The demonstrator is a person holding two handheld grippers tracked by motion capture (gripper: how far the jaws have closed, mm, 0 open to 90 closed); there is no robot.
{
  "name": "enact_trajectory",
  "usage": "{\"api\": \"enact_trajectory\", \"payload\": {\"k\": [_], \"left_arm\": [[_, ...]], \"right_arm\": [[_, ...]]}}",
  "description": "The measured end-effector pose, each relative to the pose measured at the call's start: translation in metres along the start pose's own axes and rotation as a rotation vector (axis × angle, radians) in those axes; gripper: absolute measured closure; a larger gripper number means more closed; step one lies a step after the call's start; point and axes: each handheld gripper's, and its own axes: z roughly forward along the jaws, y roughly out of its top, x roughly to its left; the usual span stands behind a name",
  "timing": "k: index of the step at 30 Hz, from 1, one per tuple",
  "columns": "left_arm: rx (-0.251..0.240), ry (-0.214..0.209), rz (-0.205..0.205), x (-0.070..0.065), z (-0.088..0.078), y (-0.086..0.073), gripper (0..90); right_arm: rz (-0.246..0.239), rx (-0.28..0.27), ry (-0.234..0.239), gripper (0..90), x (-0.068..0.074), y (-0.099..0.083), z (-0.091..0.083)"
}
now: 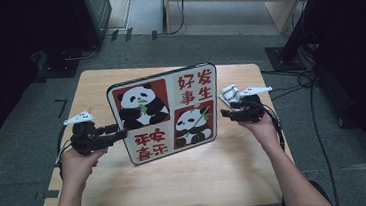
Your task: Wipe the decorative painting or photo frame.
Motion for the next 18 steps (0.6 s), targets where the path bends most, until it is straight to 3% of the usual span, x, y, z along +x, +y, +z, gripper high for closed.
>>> {"api": "enact_trajectory", "payload": {"k": [18], "left_arm": [[0.005, 0.013, -0.023, 0.0096, 0.0071, 0.0035, 43.4]], "right_arm": [[0.001, -0.004, -0.022, 41.2, -0.0027, -0.0034, -0.0039]]}}
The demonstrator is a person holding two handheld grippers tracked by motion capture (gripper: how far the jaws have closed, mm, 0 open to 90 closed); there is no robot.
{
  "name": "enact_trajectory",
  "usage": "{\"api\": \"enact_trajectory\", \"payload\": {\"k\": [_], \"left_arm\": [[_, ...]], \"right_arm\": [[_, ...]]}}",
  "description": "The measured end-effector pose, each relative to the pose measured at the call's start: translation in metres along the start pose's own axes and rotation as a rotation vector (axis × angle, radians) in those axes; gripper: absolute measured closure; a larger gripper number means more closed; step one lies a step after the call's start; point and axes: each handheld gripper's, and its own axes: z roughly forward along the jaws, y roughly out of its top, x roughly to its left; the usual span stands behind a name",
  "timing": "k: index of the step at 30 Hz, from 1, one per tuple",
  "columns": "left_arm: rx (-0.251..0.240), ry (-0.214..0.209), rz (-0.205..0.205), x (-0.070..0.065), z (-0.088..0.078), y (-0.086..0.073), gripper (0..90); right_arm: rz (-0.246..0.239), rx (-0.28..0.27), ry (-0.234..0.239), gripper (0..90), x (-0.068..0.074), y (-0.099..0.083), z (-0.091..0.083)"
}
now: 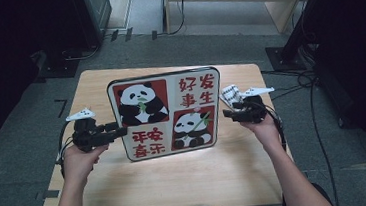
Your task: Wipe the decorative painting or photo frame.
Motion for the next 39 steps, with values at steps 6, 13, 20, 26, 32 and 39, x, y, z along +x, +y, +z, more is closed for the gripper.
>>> {"api": "enact_trajectory", "payload": {"k": [6, 13, 20, 26, 32, 39], "left_arm": [[0.001, -0.004, -0.011, 0.004, 0.002, 0.001, 42.8], [-0.002, -0.003, -0.032, 0.008, 0.0, 0.0, 41.8], [0.01, 0.021, -0.029, 0.008, -0.003, -0.002, 39.5], [0.015, 0.043, -0.015, 0.01, -0.01, -0.007, 39.0], [0.018, 0.064, -0.005, 0.019, -0.019, -0.013, 39.5], [0.017, 0.094, -0.031, 0.029, -0.023, -0.016, 39.4]], "right_arm": [[0.0, 0.008, -0.001, 40.6, 0.001, 0.0, 0.001], [0.013, -0.011, 0.022, 40.7, -0.002, 0.0, 0.0], [0.024, -0.015, 0.013, 40.7, -0.005, -0.001, -0.001], [0.034, -0.017, 0.015, 40.7, -0.007, -0.001, -0.001], [0.064, -0.032, 0.043, 40.6, -0.007, 0.0, -0.001], [0.071, -0.019, 0.04, 40.2, -0.009, -0.001, 0.001]]}}
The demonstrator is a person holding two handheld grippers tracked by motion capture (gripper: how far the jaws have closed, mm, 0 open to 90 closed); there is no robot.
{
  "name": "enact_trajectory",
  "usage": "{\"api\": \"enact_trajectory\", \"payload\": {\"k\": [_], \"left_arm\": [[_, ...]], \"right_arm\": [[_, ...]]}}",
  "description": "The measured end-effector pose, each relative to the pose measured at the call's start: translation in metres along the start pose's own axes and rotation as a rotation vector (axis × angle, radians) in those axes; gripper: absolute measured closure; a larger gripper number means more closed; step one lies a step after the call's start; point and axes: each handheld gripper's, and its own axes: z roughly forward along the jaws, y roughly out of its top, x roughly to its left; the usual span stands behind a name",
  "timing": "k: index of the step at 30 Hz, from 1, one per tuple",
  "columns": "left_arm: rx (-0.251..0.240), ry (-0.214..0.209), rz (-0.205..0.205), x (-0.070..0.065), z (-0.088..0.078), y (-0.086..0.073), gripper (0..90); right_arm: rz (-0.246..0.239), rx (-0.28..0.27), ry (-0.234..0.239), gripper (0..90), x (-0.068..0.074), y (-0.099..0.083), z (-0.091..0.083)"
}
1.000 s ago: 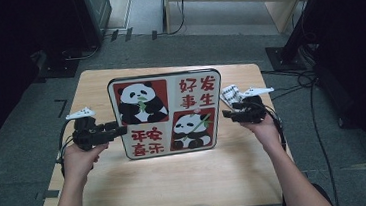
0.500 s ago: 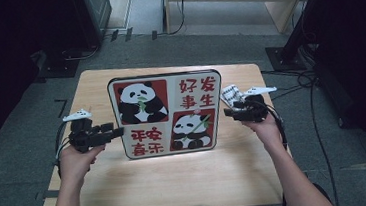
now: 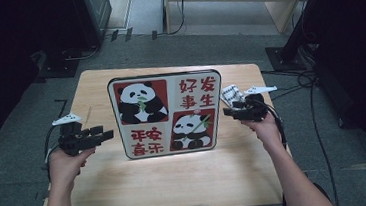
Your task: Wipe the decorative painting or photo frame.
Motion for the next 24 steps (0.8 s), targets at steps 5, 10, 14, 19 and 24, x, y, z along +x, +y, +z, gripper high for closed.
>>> {"api": "enact_trajectory", "payload": {"k": [5, 10, 14, 19, 24], "left_arm": [[0.02, 0.034, 0.006, 0.004, 0.002, -0.002, 37.5], [0.04, 0.077, 0.018, 0.008, 0.004, -0.004, 34.5], [0.033, 0.097, 0.037, 0.009, 0.005, -0.006, 32.1], [0.042, 0.112, 0.017, 0.016, 0.006, -0.007, 30.5], [0.032, 0.093, 0.008, 0.015, 0.006, -0.007, 31.3]], "right_arm": [[0.006, 0.002, -0.001, 39.8, -0.001, 0.0, 0.0], [0.002, 0.005, -0.005, 39.7, -0.001, 0.0, 0.001], [0.002, 0.008, -0.013, 39.5, -0.001, 0.0, 0.001], [0.007, 0.0, -0.017, 39.5, -0.003, 0.0, 0.0], [0.012, -0.009, -0.021, 39.6, -0.004, 0.0, -0.002]]}}
